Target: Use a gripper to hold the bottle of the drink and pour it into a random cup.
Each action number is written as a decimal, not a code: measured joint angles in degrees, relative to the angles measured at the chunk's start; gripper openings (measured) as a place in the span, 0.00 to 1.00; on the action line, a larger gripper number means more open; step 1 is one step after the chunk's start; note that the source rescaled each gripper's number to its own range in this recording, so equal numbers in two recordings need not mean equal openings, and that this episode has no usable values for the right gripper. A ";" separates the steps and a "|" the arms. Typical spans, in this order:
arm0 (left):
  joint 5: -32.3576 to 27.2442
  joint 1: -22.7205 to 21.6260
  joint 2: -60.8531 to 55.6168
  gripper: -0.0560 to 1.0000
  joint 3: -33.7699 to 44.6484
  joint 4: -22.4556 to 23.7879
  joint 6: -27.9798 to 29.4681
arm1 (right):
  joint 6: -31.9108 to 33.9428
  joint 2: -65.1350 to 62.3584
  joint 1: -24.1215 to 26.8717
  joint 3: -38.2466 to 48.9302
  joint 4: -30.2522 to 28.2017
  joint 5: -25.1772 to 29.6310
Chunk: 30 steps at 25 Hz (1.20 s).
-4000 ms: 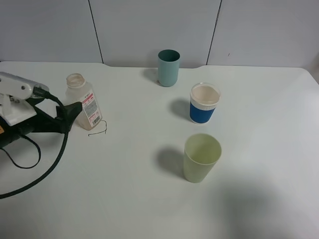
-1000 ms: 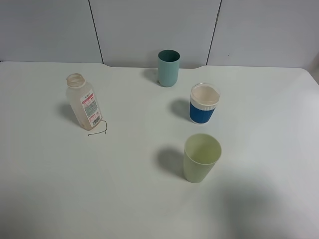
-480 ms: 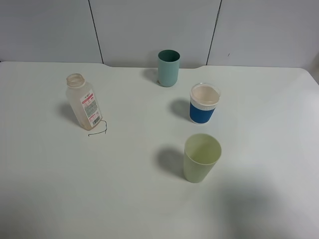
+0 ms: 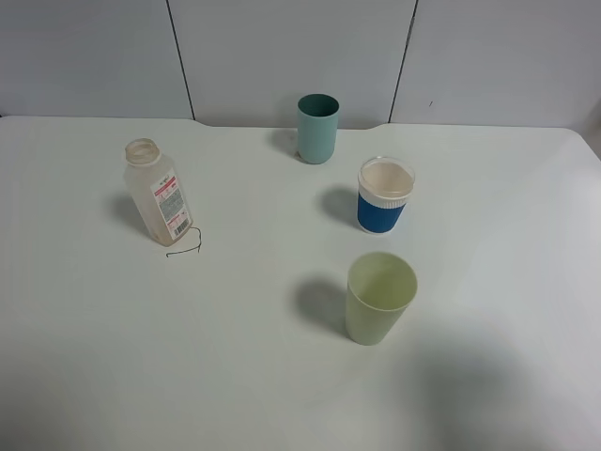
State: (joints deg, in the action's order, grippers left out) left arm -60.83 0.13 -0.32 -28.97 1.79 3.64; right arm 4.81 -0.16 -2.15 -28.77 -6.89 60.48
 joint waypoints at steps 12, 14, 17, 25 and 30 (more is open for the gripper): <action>0.00 0.00 0.00 1.00 0.00 0.03 -0.13 | 0.00 0.00 0.00 0.00 0.00 0.00; 0.00 0.00 0.00 1.00 0.00 -0.02 -0.26 | 0.00 0.00 0.00 0.00 0.00 0.00; 0.00 0.00 0.00 1.00 0.00 -0.02 -0.33 | 0.00 0.00 0.00 0.00 0.00 0.00; 0.00 0.00 0.00 1.00 0.00 -0.02 -0.33 | 0.00 0.00 0.00 0.00 0.00 0.00; 0.00 0.00 0.00 1.00 0.00 -0.02 -0.33 | 0.00 0.00 0.00 0.00 0.00 0.00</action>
State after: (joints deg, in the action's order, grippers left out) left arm -60.83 0.13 -0.32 -28.97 1.77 3.31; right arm 4.81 -0.16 -2.15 -28.77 -6.89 60.48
